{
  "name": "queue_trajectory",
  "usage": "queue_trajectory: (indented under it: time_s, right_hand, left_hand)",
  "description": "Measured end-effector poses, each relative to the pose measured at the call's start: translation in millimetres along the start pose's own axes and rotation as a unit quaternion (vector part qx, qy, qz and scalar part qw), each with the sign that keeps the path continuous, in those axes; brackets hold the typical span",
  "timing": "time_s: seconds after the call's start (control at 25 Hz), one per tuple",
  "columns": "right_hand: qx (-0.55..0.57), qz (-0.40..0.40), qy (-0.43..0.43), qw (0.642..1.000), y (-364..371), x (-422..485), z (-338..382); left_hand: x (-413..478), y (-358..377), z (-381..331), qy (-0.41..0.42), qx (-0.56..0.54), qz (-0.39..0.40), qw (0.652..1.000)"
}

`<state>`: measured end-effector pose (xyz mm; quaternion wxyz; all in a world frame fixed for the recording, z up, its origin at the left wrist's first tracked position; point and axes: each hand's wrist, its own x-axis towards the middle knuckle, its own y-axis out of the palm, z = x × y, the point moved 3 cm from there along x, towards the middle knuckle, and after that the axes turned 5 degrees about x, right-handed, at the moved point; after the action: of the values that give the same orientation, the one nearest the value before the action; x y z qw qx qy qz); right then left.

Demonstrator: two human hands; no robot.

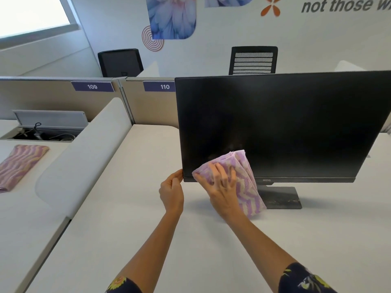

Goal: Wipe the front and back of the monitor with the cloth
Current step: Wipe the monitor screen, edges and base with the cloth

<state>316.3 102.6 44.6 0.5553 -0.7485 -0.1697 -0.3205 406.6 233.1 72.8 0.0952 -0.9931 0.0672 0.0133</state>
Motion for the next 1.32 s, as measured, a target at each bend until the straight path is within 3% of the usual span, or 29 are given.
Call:
queue_trajectory:
  time_s: [0.24,0.52,0.68,1.0,1.16,1.32]
  right_hand:
    - [0.000,0.032,0.043,0.999,0,-35,-32]
    - [-0.022,0.033,0.178,0.983,-23,-74,-101]
    - [-0.005,0.005,0.245,0.969,-27,-73,-98]
    - [0.038,0.026,0.178,0.983,-10,-27,-18]
    - [0.024,0.035,0.137,0.990,-10,-42,-29]
    - [0.030,0.046,0.208,0.977,-21,-60,-69]
  left_hand:
    - [-3,0,1,0.006,0.005,0.007,1.000]
    - [-7,3,3,-0.007,0.008,0.000,1.000]
    - [-8,1,-5,-0.008,0.016,-0.003,1.000]
    - [-10,0,-7,-0.012,0.035,0.007,0.999]
    - [-13,0,-9,-0.002,0.048,0.006,0.999]
    - [-16,1,-13,0.014,0.050,-0.005,0.999]
